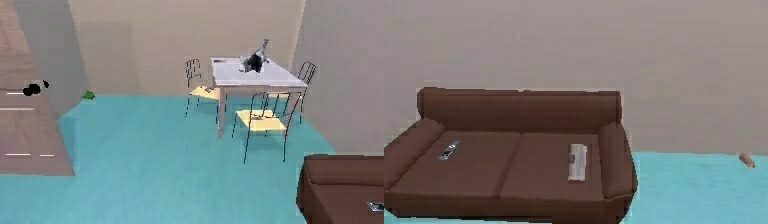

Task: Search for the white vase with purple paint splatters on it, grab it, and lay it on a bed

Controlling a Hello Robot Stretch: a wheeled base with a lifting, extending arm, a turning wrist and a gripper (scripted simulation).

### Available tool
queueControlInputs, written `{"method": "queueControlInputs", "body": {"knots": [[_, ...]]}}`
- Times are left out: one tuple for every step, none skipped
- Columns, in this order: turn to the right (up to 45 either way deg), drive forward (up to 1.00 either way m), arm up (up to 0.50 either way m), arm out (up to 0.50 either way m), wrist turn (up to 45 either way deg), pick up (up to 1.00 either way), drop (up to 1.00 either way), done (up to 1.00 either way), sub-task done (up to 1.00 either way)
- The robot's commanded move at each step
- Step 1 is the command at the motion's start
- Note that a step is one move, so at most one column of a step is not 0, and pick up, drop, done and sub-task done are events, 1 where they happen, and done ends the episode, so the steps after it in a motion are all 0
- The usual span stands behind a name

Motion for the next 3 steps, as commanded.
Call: {"method": "queueControlInputs", "body": {"knots": [[0.0, 1.00, 0.00, 0.00, 0.0, 0.00, 0.00, 0.00, 0.00], [0.0, 0.60, 0.00, 0.00, 0.0, 0.00, 0.00, 0.00, 0.00], [-45.0, 0.00, 0.00, 0.00, 0.0, 0.00, 0.00, 0.00, 0.00]]}}
